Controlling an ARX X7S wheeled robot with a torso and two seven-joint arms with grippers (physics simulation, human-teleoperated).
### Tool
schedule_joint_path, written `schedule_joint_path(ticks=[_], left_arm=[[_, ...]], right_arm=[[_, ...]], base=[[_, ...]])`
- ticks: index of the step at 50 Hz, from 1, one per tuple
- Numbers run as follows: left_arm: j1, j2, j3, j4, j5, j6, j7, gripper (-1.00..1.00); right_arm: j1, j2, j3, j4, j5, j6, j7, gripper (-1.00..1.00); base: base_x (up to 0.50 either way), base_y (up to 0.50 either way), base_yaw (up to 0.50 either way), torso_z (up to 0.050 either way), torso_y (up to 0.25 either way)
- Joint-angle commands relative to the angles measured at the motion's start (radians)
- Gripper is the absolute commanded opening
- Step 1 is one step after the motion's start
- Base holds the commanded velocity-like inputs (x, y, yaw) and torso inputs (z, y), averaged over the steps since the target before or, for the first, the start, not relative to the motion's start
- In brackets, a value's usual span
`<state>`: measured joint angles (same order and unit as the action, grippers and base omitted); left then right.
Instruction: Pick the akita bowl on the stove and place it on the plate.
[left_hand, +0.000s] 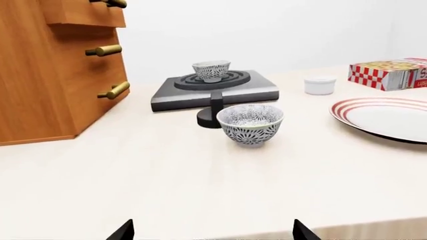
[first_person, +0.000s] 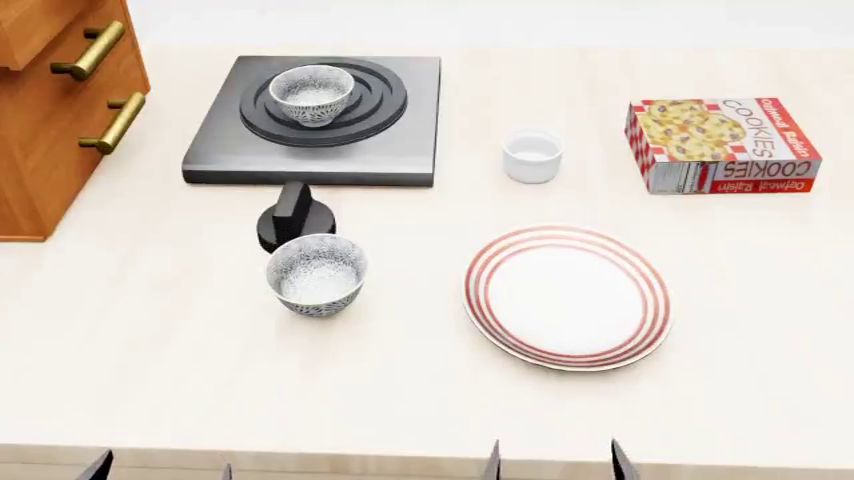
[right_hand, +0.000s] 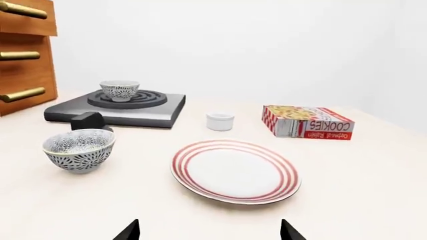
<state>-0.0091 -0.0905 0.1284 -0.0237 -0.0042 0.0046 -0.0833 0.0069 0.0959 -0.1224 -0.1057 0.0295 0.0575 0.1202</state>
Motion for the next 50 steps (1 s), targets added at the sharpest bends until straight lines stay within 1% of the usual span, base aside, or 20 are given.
schedule_joint_path(ticks=[1, 9, 12, 13, 15, 18, 20, 23, 24, 29, 32, 36, 37, 39, 40, 41, 44, 47, 48, 50], left_arm=[[-0.006, -0.012, 0.015, -0.011, -0.011, 0.004, -0.016, 1.0], [-0.006, -0.02, 0.026, -0.01, -0.016, 0.002, -0.024, 1.0], [-0.007, -0.022, 0.029, -0.009, -0.018, 0.001, -0.028, 1.0], [-0.007, -0.023, 0.03, -0.008, -0.019, 0.001, -0.029, 1.0], [-0.007, -0.025, 0.032, -0.012, -0.02, 0.005, -0.032, 1.0], [-0.006, -0.027, 0.036, -0.017, -0.021, 0.013, -0.035, 1.0], [-0.006, -0.029, 0.038, -0.015, -0.022, 0.01, -0.038, 1.0], [-0.009, -0.031, 0.042, -0.019, -0.023, 0.011, -0.041, 1.0], [-0.008, -0.032, 0.042, -0.011, -0.024, 0.005, -0.042, 1.0], [-0.01, -0.035, 0.048, -0.014, -0.025, 0.005, -0.047, 1.0], [-0.007, -0.038, 0.052, -0.011, -0.027, 0.005, -0.048, 1.0], [-0.012, -0.041, 0.056, -0.011, -0.029, 0.0, -0.051, 1.0], [-0.012, -0.042, 0.057, -0.01, -0.03, -0.001, -0.051, 1.0], [-0.012, -0.043, 0.057, -0.011, -0.032, -0.001, -0.054, 1.0], [-0.012, -0.044, 0.058, -0.009, -0.032, -0.003, -0.055, 1.0], [-0.01, -0.044, 0.06, -0.003, -0.032, -0.006, -0.056, 1.0], [-0.015, -0.045, 0.068, -0.012, -0.031, -0.003, -0.056, 1.0], [-0.013, -0.048, 0.07, -0.015, -0.032, 0.004, -0.058, 1.0], [-0.012, -0.048, 0.07, -0.011, -0.033, 0.0, -0.059, 1.0], [-0.01, -0.05, 0.072, -0.01, -0.034, 0.001, -0.061, 1.0]], right_arm=[[0.02, 0.01, -0.002, -0.156, -0.026, 0.107, 0.059, 1.0], [0.124, 0.006, -0.029, -0.379, -0.053, 0.336, 0.084, 1.0], [0.215, -0.007, -0.036, -0.49, -0.049, 0.483, 0.082, 1.0], [0.216, -0.006, -0.037, -0.492, -0.048, 0.486, 0.083, 1.0], [0.331, -0.019, -0.027, -0.567, -0.045, 0.636, 0.084, 1.0], [0.461, -0.028, -0.008, -0.6, -0.033, 0.765, 0.084, 1.0], [0.569, -0.022, -0.005, -0.599, -0.035, 0.859, 0.083, 1.0], [0.693, -0.01, 0.001, -0.574, -0.037, 0.939, 0.08, 1.0], [0.761, 0.0, 0.004, -0.553, -0.037, 0.973, 0.072, 1.0], [0.924, 0.018, 0.038, -0.479, -0.012, 1.068, 0.041, 1.0], [1.003, 0.076, 0.005, -0.397, 0.006, 1.097, -0.017, 1.0], [1.03, 0.094, 0.069, -0.314, 0.026, 1.081, -0.038, 1.0], [1.027, 0.091, 0.111, -0.32, 0.032, 1.104, -0.033, 1.0], [1.005, 0.112, 0.123, -0.342, 0.052, 1.105, -0.065, 1.0], [0.999, 0.112, 0.142, -0.36, 0.062, 1.14, -0.07, 1.0], [0.989, 0.107, 0.185, -0.391, 0.082, 1.193, -0.083, 1.0], [0.946, 0.091, 0.273, -0.444, 0.115, 1.226, -0.104, 1.0], [0.881, 0.091, 0.298, -0.478, 0.125, 1.224, -0.114, 1.0], [0.856, 0.079, 0.312, -0.474, 0.102, 1.203, -0.082, 1.0], [0.83, 0.07, 0.332, -0.477, 0.12, 1.189, -0.1, 1.0]], base=[[0.0, 0.0, 0.0, 0.0, 0.0], [0.0, 0.0, 0.0, 0.0, 0.0], [0.0, 0.0, 0.0, 0.0, 0.0], [0.0, 0.0, 0.0, 0.0, 0.0], [0.0, 0.0, 0.0, 0.0, 0.0], [0.0, 0.0, 0.0, 0.0, 0.0], [0.0, 0.0, 0.0, 0.0, 0.0], [0.0, 0.0, 0.0, 0.0, 0.0], [0.0, 0.0, 0.0, 0.0, 0.0], [0.0, 0.0, 0.0, 0.0, 0.0], [0.0, 0.0, 0.0, 0.0, 0.0], [0.0, 0.0, 0.0, 0.0, 0.0], [0.0, 0.0, 0.0, 0.0, 0.0], [0.0, 0.0, 0.0, 0.0, 0.0], [0.0, 0.0, 0.0, 0.0, 0.0], [0.0, 0.0, 0.0, 0.0, 0.0], [0.0, 0.0, 0.0, 0.0, 0.0], [0.0, 0.0, 0.0, 0.0, 0.0], [0.0, 0.0, 0.0, 0.0, 0.0], [0.0, 0.0, 0.0, 0.0, 0.0]])
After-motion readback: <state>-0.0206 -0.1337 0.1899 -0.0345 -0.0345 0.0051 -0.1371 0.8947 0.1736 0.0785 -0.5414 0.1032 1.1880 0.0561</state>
